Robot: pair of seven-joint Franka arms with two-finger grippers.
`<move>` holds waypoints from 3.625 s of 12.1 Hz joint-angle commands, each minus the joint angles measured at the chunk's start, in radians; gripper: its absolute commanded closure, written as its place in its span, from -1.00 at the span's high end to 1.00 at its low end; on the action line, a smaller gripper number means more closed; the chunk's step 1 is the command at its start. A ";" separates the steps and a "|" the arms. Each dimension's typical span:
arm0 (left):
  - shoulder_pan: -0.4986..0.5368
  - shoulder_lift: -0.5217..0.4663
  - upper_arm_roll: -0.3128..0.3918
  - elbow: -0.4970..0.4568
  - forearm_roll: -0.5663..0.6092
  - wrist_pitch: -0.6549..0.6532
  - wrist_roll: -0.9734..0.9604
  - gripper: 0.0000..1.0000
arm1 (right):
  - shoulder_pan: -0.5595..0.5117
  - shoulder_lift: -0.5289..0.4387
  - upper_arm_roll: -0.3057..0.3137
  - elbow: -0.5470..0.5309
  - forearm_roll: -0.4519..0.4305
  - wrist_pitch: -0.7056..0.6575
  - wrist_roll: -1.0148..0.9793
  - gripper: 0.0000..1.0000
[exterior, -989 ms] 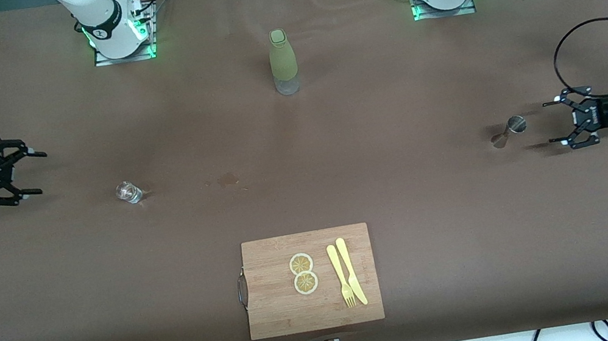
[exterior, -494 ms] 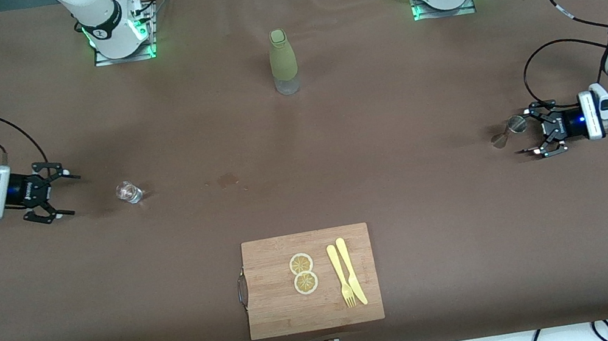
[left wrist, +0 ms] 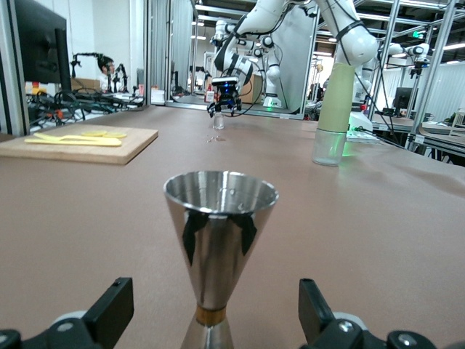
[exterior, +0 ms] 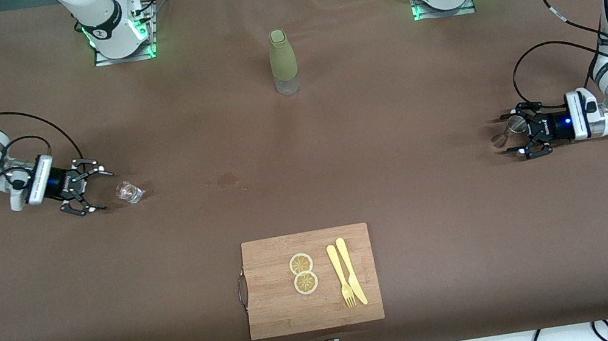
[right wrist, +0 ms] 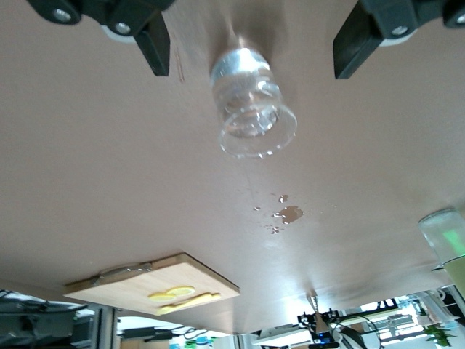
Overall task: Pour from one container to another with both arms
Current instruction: 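Lower the left gripper to the jigger while the right gripper reaches the glass, then close the left gripper on the jigger and the right on the glass, then carry the silver jigger with the left gripper toward the table middle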
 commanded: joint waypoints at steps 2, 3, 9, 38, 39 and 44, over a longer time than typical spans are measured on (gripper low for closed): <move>-0.002 -0.016 0.018 -0.031 -0.018 -0.036 0.096 1.00 | -0.004 -0.001 0.047 -0.040 0.092 0.038 -0.143 0.99; -0.002 -0.014 0.020 -0.040 -0.017 -0.036 0.108 1.00 | -0.003 0.002 0.056 -0.040 0.115 0.042 -0.149 0.99; -0.002 -0.008 0.025 -0.059 -0.014 -0.036 0.128 0.31 | 0.003 0.057 0.094 -0.038 0.210 0.042 -0.212 0.99; -0.609 -0.019 -0.564 0.096 -0.658 0.861 -0.190 -1.00 | 0.008 0.036 0.134 -0.014 0.207 0.026 -0.149 -0.27; -0.633 -0.008 -0.563 0.120 -0.688 0.862 -0.190 -1.00 | 0.008 0.036 0.134 -0.014 0.205 0.029 -0.148 -0.27; -0.729 0.063 -0.557 0.197 -0.738 0.904 -0.171 -1.00 | 0.035 -0.007 0.137 0.006 0.198 0.029 -0.062 -0.31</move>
